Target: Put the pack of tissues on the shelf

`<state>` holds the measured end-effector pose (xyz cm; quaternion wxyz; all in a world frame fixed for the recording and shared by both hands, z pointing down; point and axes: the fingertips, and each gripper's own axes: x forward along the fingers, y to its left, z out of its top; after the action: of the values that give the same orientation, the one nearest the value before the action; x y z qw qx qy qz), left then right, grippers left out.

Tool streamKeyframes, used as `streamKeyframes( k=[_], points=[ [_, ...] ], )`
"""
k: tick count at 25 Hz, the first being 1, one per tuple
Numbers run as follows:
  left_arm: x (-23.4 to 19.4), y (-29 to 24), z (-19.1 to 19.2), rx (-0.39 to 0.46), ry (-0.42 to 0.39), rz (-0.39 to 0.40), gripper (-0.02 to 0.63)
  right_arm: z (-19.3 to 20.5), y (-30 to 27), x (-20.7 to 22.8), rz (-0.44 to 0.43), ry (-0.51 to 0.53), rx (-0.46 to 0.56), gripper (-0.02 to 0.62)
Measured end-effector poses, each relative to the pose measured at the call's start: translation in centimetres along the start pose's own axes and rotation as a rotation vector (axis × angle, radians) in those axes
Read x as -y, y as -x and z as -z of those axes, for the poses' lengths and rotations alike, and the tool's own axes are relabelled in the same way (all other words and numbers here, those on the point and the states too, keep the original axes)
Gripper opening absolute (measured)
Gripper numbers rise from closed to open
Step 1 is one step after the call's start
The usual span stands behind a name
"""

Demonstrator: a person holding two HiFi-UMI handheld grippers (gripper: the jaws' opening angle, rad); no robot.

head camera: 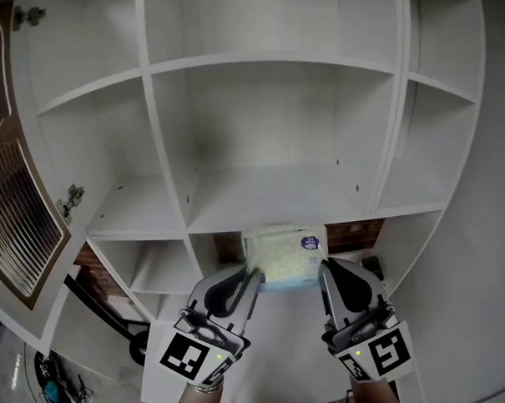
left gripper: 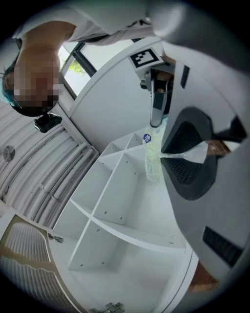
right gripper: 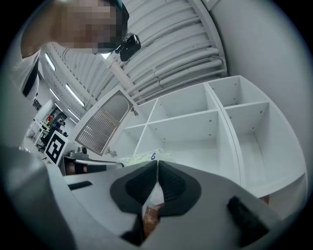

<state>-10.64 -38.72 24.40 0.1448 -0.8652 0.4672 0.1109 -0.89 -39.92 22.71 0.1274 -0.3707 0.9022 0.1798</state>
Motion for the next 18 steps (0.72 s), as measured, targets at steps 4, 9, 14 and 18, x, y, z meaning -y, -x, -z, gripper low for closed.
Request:
streamKeyframes(
  k=[4,9,14,18],
  points=[
    [-0.8,-1.0,-0.7,0.014,-0.024,-0.021,0.034,-1.2,-1.5,0.8,-0.029,0.026,0.027,0.031],
    [-2.3,-2.2,-1.1,0.034,-0.026,-0.053,0.034,-1.8,-3.2,1.4,-0.074,0.077,0.038,0.032],
    [-3.2,-3.9,-1.3,0.017,-0.068,-0.061,0.034,-1.3,-4.6,3.0,-0.073,0.072,0.029,0.031],
    [-3.9,-5.1,-1.5,-0.005,-0.108,-0.063,0.034,-1.0,-5.7,4.0,-0.068,0.103,0.009,0.032]
  ],
)
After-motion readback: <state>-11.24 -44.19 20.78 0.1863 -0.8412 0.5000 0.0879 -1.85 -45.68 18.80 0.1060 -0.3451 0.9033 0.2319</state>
